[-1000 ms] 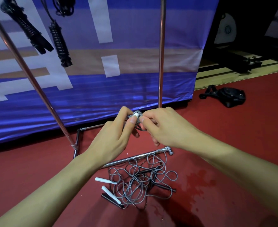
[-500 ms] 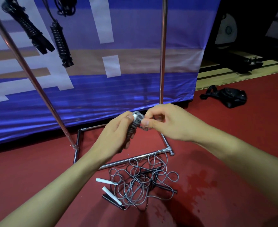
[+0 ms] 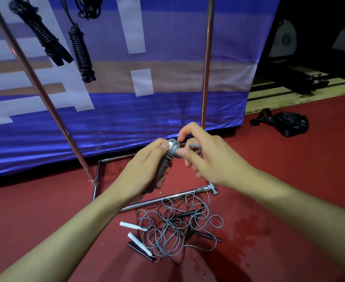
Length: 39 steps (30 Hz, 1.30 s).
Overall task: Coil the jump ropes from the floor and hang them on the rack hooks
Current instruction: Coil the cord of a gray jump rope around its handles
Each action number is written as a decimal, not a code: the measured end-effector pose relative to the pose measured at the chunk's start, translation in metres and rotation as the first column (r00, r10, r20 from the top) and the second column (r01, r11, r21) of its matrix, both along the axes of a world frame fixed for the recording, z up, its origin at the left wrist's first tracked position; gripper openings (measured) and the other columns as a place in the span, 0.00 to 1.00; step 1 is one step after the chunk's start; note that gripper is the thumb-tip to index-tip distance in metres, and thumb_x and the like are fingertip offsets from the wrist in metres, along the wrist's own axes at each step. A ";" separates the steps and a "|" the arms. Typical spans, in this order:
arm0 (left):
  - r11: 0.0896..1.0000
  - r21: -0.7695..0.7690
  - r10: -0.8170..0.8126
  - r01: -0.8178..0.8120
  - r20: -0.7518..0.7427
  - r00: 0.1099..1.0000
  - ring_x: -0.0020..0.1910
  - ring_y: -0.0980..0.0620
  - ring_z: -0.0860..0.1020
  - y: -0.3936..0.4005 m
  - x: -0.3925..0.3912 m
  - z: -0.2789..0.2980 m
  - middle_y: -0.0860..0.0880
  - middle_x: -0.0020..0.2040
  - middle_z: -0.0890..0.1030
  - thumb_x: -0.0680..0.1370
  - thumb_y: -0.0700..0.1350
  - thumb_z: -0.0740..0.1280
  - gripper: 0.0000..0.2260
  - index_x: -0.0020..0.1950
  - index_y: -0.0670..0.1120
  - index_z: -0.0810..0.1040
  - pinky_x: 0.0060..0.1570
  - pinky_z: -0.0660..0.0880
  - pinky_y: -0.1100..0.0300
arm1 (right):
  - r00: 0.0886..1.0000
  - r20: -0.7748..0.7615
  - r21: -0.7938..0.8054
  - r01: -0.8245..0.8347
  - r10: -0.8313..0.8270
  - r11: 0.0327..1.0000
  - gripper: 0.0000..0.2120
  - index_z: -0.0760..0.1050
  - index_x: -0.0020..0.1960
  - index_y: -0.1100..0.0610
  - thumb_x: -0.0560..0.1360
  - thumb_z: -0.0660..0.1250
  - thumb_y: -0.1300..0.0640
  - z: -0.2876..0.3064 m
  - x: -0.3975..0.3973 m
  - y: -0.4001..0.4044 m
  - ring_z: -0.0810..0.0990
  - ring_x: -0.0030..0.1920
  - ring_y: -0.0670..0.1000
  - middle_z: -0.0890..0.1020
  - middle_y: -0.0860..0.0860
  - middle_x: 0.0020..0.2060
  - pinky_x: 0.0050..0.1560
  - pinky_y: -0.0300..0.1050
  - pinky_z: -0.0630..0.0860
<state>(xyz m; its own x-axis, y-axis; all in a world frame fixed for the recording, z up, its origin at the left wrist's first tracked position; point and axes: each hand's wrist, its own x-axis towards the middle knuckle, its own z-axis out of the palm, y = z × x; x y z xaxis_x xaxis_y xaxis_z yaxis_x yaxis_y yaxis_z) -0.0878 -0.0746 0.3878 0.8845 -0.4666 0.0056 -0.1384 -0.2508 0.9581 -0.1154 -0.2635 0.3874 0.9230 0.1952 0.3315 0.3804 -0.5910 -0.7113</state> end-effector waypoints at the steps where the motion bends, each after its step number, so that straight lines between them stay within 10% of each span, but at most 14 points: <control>1: 1.000 0.008 0.001 0.000 -0.019 1.000 0.21 0.53 0.68 0.001 0.000 0.000 0.48 0.30 0.74 0.88 0.50 0.54 0.15 0.52 0.40 0.72 0.20 0.59 0.67 | 1.000 0.025 -0.027 0.003 -0.002 1.000 0.08 0.68 0.56 0.52 0.82 0.67 0.56 0.000 0.000 0.000 0.78 0.27 0.49 0.81 0.48 0.33 0.31 0.39 0.74; 13: 0.997 -0.043 -0.072 0.066 -0.162 0.984 0.23 0.50 0.65 -0.006 0.002 -0.010 0.48 0.32 0.72 0.84 0.64 0.53 0.23 0.49 0.51 0.79 0.28 0.61 0.59 | 0.987 0.146 -0.135 -0.038 0.058 0.990 0.05 0.71 0.52 0.57 0.80 0.66 0.62 0.005 0.003 0.003 0.70 0.30 0.47 0.73 0.42 0.29 0.32 0.34 0.62; 25: 0.966 -0.228 -0.222 0.125 -0.475 0.852 0.20 0.51 0.63 -0.007 0.008 -0.007 0.46 0.31 0.67 0.84 0.61 0.53 0.27 0.31 0.52 0.79 0.23 0.62 0.62 | 0.970 0.219 -0.156 -0.076 0.109 0.985 0.05 0.68 0.55 0.57 0.82 0.65 0.59 -0.002 0.003 0.001 0.77 0.37 0.49 0.76 0.45 0.37 0.39 0.41 0.72; 31: 0.956 -0.285 -0.187 0.066 -0.419 0.889 0.20 0.51 0.62 0.007 0.018 0.001 0.47 0.32 0.67 0.81 0.62 0.57 0.20 0.42 0.46 0.69 0.24 0.63 0.62 | 0.963 -0.183 0.213 -0.159 0.199 0.964 0.16 0.66 0.61 0.46 0.74 0.58 0.56 0.005 0.003 0.002 0.84 0.45 0.51 0.76 0.40 0.45 0.57 0.48 0.75; 33: 0.953 -0.296 -0.186 0.063 -0.409 0.893 0.19 0.51 0.62 0.009 0.020 0.001 0.47 0.32 0.67 0.79 0.63 0.58 0.20 0.42 0.46 0.68 0.23 0.64 0.62 | 0.965 -0.156 0.122 -0.192 0.210 0.974 0.18 0.68 0.70 0.48 0.81 0.57 0.57 0.008 -0.001 0.003 0.85 0.46 0.50 0.76 0.40 0.47 0.60 0.48 0.76; 37: 0.957 -0.281 -0.187 0.070 -0.417 0.889 0.20 0.51 0.62 0.007 0.016 -0.002 0.47 0.32 0.67 0.81 0.62 0.56 0.20 0.43 0.46 0.68 0.23 0.64 0.62 | 0.993 -0.056 0.019 -0.106 0.107 0.994 0.17 0.65 0.75 0.58 0.87 0.53 0.60 0.010 -0.005 0.005 0.77 0.31 0.45 0.77 0.47 0.39 0.38 0.39 0.78; 39: 0.957 -0.272 -0.208 0.098 -0.414 0.886 0.21 0.51 0.62 0.004 0.012 -0.003 0.47 0.32 0.67 0.77 0.64 0.60 0.21 0.43 0.46 0.68 0.24 0.63 0.61 | 1.000 0.006 -0.071 -0.030 0.030 0.997 0.16 0.69 0.73 0.56 0.87 0.54 0.56 0.014 -0.003 0.005 0.77 0.35 0.38 0.77 0.42 0.37 0.43 0.31 0.71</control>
<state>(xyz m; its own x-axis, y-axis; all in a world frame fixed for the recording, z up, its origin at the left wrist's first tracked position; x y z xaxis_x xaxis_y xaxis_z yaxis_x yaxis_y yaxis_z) -0.0762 -0.0708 0.3843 0.7405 -0.6299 -0.2345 0.2871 -0.0190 0.9577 -0.1187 -0.2585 0.4013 0.9141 0.2459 0.3223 0.4035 -0.6282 -0.6652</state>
